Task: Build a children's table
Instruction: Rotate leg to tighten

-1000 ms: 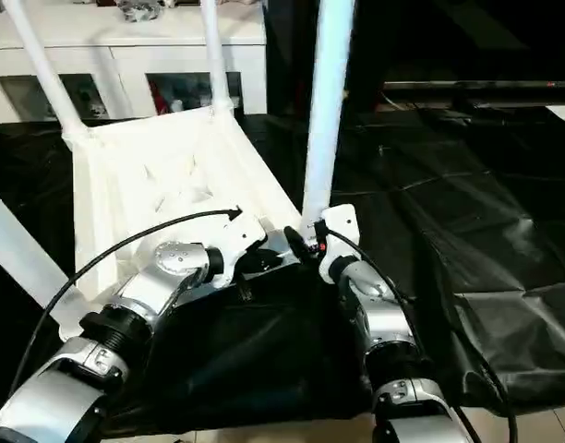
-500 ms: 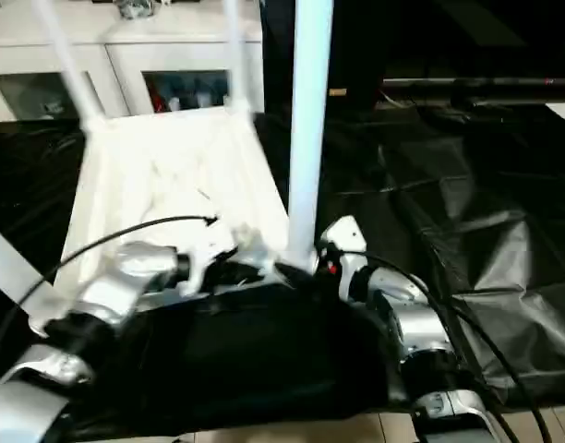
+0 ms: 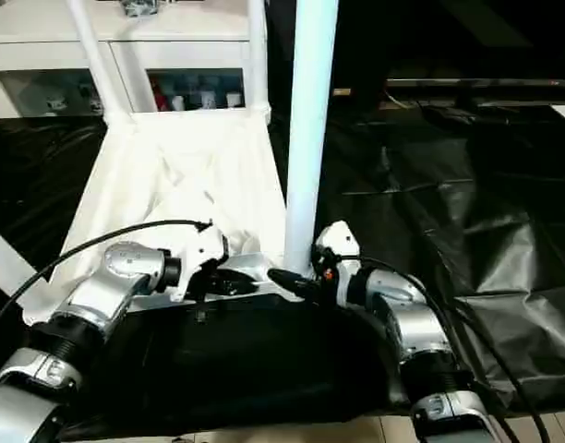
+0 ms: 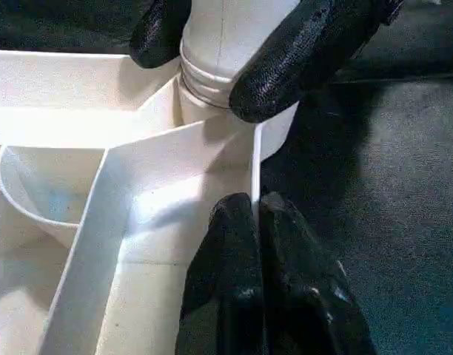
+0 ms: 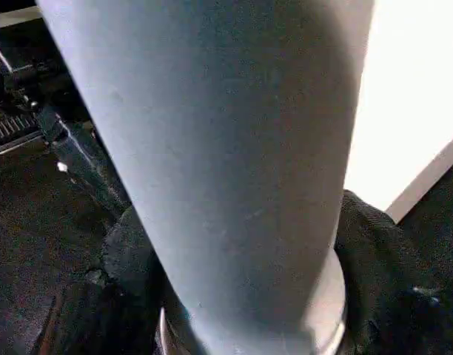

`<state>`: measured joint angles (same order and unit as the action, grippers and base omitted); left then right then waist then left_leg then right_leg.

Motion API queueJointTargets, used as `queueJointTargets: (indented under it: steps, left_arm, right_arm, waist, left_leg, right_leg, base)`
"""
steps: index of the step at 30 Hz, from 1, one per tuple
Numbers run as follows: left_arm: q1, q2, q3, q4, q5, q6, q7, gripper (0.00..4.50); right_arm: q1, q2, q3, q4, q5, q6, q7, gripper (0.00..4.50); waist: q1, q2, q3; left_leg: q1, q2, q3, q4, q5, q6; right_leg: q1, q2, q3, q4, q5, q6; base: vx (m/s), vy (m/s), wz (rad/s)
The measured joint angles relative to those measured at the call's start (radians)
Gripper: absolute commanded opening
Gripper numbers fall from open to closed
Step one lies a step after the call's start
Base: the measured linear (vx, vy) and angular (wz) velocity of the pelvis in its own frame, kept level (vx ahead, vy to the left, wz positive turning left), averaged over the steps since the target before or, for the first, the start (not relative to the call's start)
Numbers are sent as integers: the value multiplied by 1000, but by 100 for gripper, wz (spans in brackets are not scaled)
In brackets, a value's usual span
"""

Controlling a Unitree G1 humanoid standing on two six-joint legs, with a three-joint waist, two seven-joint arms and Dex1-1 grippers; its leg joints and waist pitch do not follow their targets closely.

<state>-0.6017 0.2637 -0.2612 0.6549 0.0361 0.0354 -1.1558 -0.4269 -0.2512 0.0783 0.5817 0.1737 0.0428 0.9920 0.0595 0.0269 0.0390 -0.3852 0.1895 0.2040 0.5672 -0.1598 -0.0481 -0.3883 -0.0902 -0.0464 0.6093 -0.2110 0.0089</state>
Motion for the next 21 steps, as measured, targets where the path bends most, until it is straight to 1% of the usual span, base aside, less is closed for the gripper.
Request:
queueJointTargets:
  steps: [2,3,5,9,10,12,14,15,16,17,18,19,21]
  left_arm:
    - [-11,-19,4,22,13,0,58,0]
    - [-25,-42,10,42,27,3,106,0]
    - [-39,-72,10,63,41,9,169,0]
    - [-71,-144,10,114,84,12,314,0]
    - [-76,-158,9,121,90,17,338,0]
    - [-79,-178,9,128,98,23,371,0]
    - [-79,-184,10,130,98,24,376,0]
    - [-79,-184,11,131,98,24,376,0]
    - [-79,-184,12,131,98,24,376,0]
    - [-79,-184,12,131,97,24,375,0]
    - [-79,-185,12,131,97,24,375,0]
    - [-79,-184,12,131,97,24,373,0]
    - [-78,-177,19,129,96,25,348,0]
  right_arm:
    - [1,39,-23,12,-16,-11,-104,270]
    - [-1,70,-44,24,-24,-21,-197,270]
    - [-7,98,-64,43,-31,-31,-300,270]
    - [-40,160,-112,80,-53,-25,-510,269]
    - [-48,163,-113,88,-60,-23,-542,269]
    - [-55,171,-119,96,-68,-23,-583,269]
    - [-55,172,-120,97,-70,-25,-588,269]
    - [-55,173,-121,98,-70,-28,-588,304]
    - [-54,173,-122,98,-67,-29,-585,304]
    - [-54,173,-125,97,-63,-29,-579,325]
    - [-54,173,-128,97,-59,-27,-572,325]
    - [-54,173,-129,97,-58,-26,-566,341]
    - [-47,167,-129,87,-55,-25,-519,348]
  waist:
    - [-1,0,0]
    - [-5,0,0]
    - [-7,0,0]
    - [-8,2,-2]
    - [-8,2,-2]
    - [-7,5,-4]
    - [-6,7,-6]
    - [-5,8,-7]
    - [-5,9,-7]
    - [-5,9,-7]
    - [-5,9,-7]
    - [-5,9,-7]
    - [-5,9,-7]
  left_leg:
    - [1,0,0,0,0,0]
    - [1,0,0,1,0,0]
    - [2,-1,0,1,0,0]
    - [3,-2,0,1,0,0]
    - [3,-3,0,1,0,0]
    - [3,-3,0,1,0,0]
    - [3,-3,0,1,0,0]
    - [3,-3,0,1,0,0]
    - [3,-3,0,1,0,0]
    - [3,-3,0,1,0,0]
    - [3,-3,0,1,0,0]
    - [3,-3,0,1,0,0]
    - [3,-3,0,1,0,0]
  right_leg:
    - [1,0,0,1,0,0]
    - [1,0,1,1,1,-2]
    - [1,-1,1,1,2,-2]
    - [2,-1,2,0,1,-1]
    - [3,-1,2,0,1,-1]
    - [4,-1,3,-1,1,-1]
    - [4,-2,3,-2,1,0]
    - [4,-2,2,-2,0,0]
    - [4,-2,2,-2,0,0]
    - [4,-2,2,-2,0,0]
    - [4,-2,2,-2,0,0]
    - [4,-2,2,-2,0,0]
    - [4,-2,2,-2,0,1]
  base:
    - [0,0,0]
    - [0,0,0]
    - [0,0,0]
    - [0,0,0]
    - [0,0,0]
    - [0,0,0]
    - [0,0,0]
    - [0,0,0]
    - [0,0,0]
    - [0,0,0]
    - [0,0,0]
    - [0,0,0]
    - [0,0,0]
